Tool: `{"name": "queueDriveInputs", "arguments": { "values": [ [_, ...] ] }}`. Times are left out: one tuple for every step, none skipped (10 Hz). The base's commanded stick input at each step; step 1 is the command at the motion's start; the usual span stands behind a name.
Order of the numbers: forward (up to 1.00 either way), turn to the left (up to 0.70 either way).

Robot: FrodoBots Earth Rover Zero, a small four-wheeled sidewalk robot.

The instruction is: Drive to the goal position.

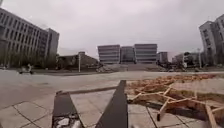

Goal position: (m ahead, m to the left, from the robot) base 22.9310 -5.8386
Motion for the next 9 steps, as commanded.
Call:
{"name": "queueDriveInputs", "arguments": {
  "values": [
    [0.70, 0.05],
    [0.70, 0.07],
    [0.70, 0.12],
    [0.70, 0.17],
    [0.70, 0.08],
    [0.70, 0.02],
    [0.70, 0.00],
    [0.70, 0.01],
    [0.70, 0.02]
  ]
}}
